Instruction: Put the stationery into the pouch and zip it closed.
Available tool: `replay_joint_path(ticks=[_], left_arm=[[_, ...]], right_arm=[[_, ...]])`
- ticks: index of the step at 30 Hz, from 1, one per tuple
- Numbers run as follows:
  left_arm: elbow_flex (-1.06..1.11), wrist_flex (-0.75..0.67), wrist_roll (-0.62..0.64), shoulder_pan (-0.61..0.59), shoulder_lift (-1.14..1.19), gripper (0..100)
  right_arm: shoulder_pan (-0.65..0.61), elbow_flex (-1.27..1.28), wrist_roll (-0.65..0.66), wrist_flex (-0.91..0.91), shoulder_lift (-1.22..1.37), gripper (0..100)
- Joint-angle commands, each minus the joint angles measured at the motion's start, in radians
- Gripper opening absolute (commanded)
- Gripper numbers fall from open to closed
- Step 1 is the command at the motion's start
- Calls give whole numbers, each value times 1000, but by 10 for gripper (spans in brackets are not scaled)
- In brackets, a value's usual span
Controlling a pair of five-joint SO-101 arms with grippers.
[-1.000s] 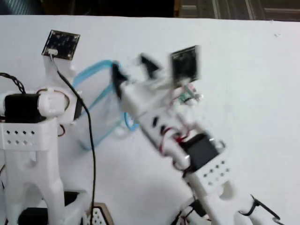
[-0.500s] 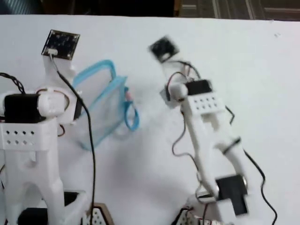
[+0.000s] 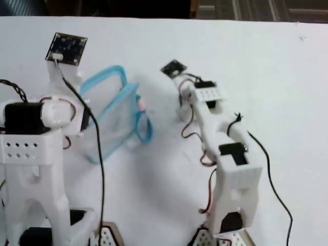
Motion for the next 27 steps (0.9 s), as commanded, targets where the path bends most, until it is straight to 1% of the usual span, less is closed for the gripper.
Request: replay_joint_path(ticks=[1, 2, 4, 6, 9, 13, 16, 19, 21, 23, 25, 27], left_arm=[[-12, -17, -5, -12, 10, 23], [-14, -17, -5, -10, 10, 23], [-15, -17, -5, -12, 10, 23], [-14, -15, -5, -13, 10, 23], [-12, -15, -5, -13, 8, 23], [-14, -17, -5, -13, 8, 23], [-12, -17, -6, -13, 10, 23], [-12, -17, -6, -10, 10, 23], [-12, -17, -6, -10, 10, 23], [-12, -15, -6, -12, 10, 23], [-12, -14, -6, -12, 10, 23], [-12, -14, -6, -12, 10, 23]], right_arm=[[5, -40, -32, 25, 16, 18], [5, -40, -32, 25, 15, 11], [5, -40, -38, 35, 13, 48], [2, -37, -41, 61, -5, 16], [-4, -35, -84, 96, -74, 17], [-25, -34, -118, 206, -242, 16], [-76, -35, -152, 340, -404, 16], [-147, -38, -193, 421, -585, 16], [-199, -38, -218, 427, -704, 16], [-254, -41, -253, 395, -811, 17], [-305, -41, -305, 317, -908, 17], [-352, -41, -364, 199, -984, 17]])
